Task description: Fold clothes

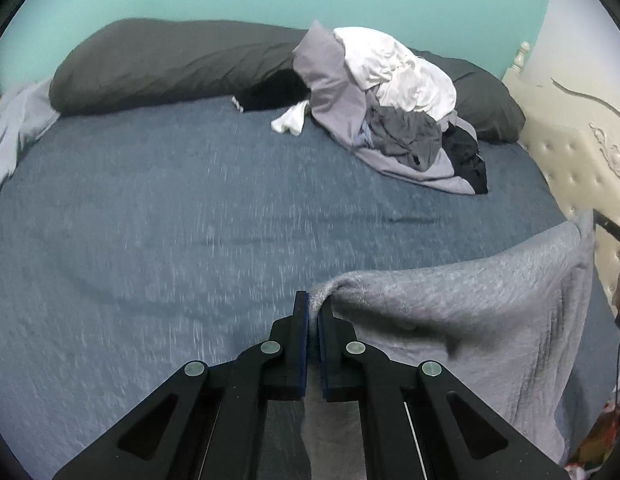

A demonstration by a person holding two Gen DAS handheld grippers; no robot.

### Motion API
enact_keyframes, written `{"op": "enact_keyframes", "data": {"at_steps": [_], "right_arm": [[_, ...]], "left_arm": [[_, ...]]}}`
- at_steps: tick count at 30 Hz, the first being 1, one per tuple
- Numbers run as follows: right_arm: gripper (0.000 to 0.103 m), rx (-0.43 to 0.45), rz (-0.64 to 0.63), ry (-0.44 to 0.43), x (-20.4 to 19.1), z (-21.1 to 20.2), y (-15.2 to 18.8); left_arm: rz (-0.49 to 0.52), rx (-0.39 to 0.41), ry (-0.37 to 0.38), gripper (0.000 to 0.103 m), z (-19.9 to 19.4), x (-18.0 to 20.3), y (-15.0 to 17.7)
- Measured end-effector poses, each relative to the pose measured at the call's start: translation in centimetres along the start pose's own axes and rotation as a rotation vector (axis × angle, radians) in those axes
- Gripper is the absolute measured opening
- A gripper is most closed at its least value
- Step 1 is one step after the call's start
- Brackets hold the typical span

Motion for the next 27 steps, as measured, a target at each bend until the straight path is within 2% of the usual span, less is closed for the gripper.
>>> {"op": "enact_keyframes", "data": {"at_steps": [4, 8, 11, 16, 18, 20, 22, 24, 27], "right_arm": [[0.002, -0.006, -0.012, 0.022, 0.5, -0.1, -1.5], [0.002, -0.063, 0.000, 0.038, 1.3, 2.5, -2.8], [0.002, -0.133, 0.022, 0.063, 2.2, 5.8, -2.5], [0.003, -0.215, 0.076, 0.080, 3.8, 10.6, -0.5], [0.004, -0.226, 0.096, 0.078, 4.0, 11.4, 0.2], [0.004, -0.237, 0.116, 0.076, 4.3, 12.2, 0.9], [0.004, -0.249, 0.136, 0.074, 4.6, 13.0, 1.7], [0.005, -0.257, 0.154, 0.068, 4.9, 13.6, 2.3], [0.005, -0.261, 0.186, 0.045, 5.4, 12.8, 2.6]], "left_arm": [[0.009, -0.013, -0.005, 0.004, 0.8, 0.4, -2.8], [0.018, -0.066, -0.011, 0.004, 3.7, 0.5, -4.3], [0.016, -0.118, -0.037, 0.004, 7.1, 0.3, -4.6], [-0.033, -0.195, -0.023, 0.008, 11.8, -0.8, -3.4], [-0.043, -0.194, -0.020, 0.012, 12.1, -1.4, -2.7], [-0.080, -0.176, 0.004, 0.035, 11.4, -2.5, -2.2], [-0.109, -0.157, 0.032, 0.046, 10.4, -3.5, -1.5], [-0.116, -0.143, 0.063, 0.047, 9.1, -4.0, -0.7], [-0.097, -0.135, 0.056, 0.047, 7.3, -4.0, 0.6]]}}
Point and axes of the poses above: each gripper's, at about its wrist camera, not at the fingertips, and z roughly the way its jaws point, x to its right, y to its underside, the point moved 1 cm from there along z, roughly the way its jaws point, and after that the axes turned 14 degrees about -x, right-handed, at the moved point
